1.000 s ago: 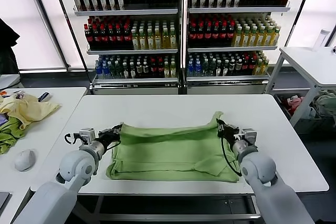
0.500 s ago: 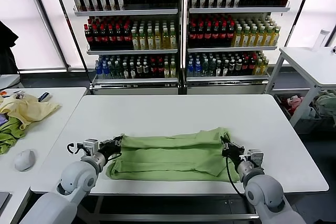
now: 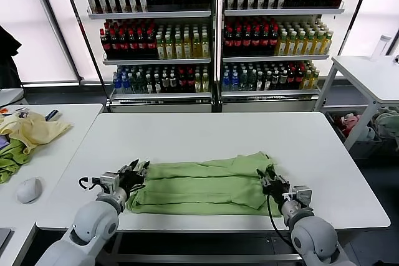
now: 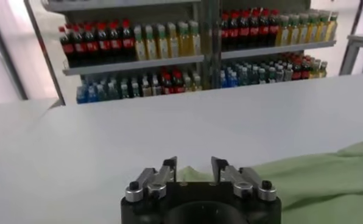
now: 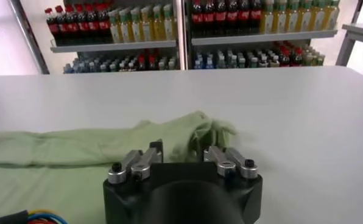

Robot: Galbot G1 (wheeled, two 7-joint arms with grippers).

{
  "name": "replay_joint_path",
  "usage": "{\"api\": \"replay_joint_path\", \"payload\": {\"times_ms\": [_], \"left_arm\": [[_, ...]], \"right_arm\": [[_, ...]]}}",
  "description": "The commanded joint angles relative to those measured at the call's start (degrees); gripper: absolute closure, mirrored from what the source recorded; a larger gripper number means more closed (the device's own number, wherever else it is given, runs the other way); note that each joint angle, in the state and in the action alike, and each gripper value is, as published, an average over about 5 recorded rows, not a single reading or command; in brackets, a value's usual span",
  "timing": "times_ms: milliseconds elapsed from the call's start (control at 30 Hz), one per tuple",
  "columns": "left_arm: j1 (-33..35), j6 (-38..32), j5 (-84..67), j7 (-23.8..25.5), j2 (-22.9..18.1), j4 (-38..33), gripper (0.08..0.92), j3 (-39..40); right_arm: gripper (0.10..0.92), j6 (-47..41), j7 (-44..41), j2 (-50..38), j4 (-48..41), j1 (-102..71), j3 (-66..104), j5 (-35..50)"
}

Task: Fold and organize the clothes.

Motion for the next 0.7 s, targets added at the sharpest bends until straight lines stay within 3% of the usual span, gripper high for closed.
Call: {"api": "replay_joint_path", "payload": {"times_ms": [33, 267, 367, 567, 700], "left_arm": [[10.1, -2.8, 10.1, -4.7, -11.3, -3.3, 0.448, -3.1], [8.7, -3.1, 10.5, -5.4, -14.1, 0.9, 0.244, -2.7], [7.8, -3.3, 10.7, -6.0, -15.1, 2.8, 0.192, -2.8], [7.1, -3.6, 10.6, -6.5, -16.5, 5.6, 0.177, -2.9], [6.6, -3.9, 10.2, -6.8, -17.0, 7.3, 0.214, -3.2]], "right_arm": [[0.448, 0.2, 0.0, 0.1, 1.8, -2.9, 1.5, -0.7], [0.252, 0.6, 0.0, 0.0, 1.7, -3.0, 1.5, -0.7], [0.216, 0.6, 0.0, -0.1, 1.8, -3.1, 1.5, -0.6], [0.203, 0.7, 0.0, -0.5, 1.8, -3.1, 1.8, -0.3], [0.203, 0.8, 0.0, -0.7, 1.8, -3.0, 1.8, -0.1]]}}
